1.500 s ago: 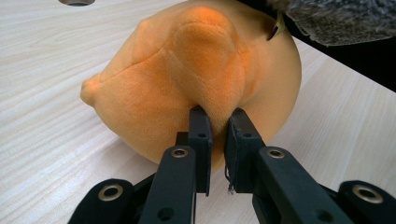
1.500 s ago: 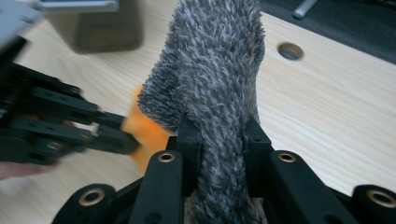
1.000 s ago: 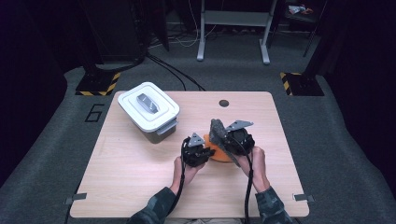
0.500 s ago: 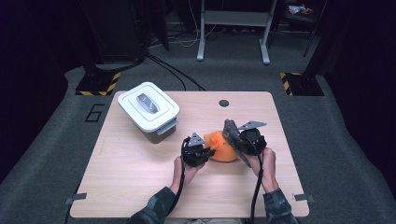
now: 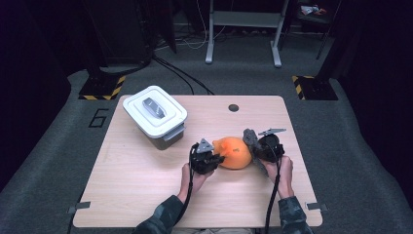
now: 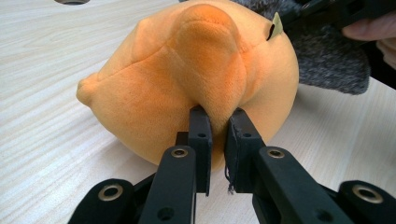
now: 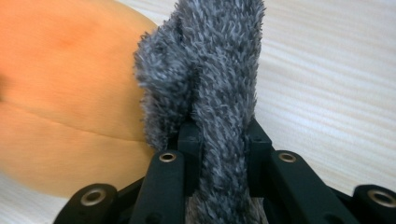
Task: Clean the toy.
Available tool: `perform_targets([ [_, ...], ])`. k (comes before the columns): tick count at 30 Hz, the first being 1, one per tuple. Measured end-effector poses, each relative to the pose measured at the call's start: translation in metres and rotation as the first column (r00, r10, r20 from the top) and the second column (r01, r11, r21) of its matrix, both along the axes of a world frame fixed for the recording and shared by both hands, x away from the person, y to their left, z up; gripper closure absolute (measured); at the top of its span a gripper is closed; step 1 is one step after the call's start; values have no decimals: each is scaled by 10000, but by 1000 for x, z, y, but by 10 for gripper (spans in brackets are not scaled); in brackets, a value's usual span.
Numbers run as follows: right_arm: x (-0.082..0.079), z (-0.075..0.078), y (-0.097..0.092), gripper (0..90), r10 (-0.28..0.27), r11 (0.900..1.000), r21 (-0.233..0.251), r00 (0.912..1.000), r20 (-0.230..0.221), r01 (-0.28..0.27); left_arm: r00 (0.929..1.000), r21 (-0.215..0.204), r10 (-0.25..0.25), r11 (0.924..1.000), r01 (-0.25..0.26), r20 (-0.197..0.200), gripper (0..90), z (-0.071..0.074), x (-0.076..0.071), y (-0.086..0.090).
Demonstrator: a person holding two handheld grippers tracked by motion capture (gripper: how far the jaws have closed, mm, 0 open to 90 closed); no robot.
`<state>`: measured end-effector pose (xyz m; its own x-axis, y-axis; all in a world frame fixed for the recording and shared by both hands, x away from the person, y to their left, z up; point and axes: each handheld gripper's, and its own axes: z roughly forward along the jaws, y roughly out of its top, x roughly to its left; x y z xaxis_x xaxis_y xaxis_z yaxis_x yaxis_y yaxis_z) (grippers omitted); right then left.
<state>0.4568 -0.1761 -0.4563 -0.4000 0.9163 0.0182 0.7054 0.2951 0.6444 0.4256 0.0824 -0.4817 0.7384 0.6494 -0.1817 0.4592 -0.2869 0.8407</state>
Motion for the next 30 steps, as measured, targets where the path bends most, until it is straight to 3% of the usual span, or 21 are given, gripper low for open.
perform_targets([
  [3, 4, -8, -3, 745, -163, 9999, -54, 9996, -211, 162, 10000, -10, 4, 10000, -4, -31, 818, 0, 0, 0],
  [7, 12, -23, -7, 744, -380, 9993, 11, 9959, -818, 383, 10000, -32, 34, 10000, -34, -38, 817, 0, 0, 1],
  [11, 15, -36, -10, 744, -332, 9994, -46, 9921, -1210, 329, 10000, -25, 33, 10000, -33, -17, 817, 0, 0, 1],
  [16, 7, -17, -14, 745, -643, 9978, -233, 9953, -730, 627, 10000, -13, 60, 10000, -60, 49, 817, 0, 0, 2],
  [20, -6, 14, -17, 745, -640, 9979, -37, 9977, 222, 641, 10000, -45, 70, 10000, -70, 40, 816, 0, 0, 1],
  [23, -18, 38, -12, 745, -350, 9993, 156, 9952, 910, 337, 10000, -50, 63, 10000, -63, 47, 815, 0, 0, 1],
  [26, -31, 58, 0, 745, 207, 9995, 205, 9867, 1610, -243, 10000, -50, 64, 10000, -64, 44, 815, 0, 0, 1],
  [30, -39, 71, 16, 745, 828, 9960, 165, 9775, 1940, -876, 10000, -53, 54, 10000, -54, 34, 813, 0, 0, 1],
])
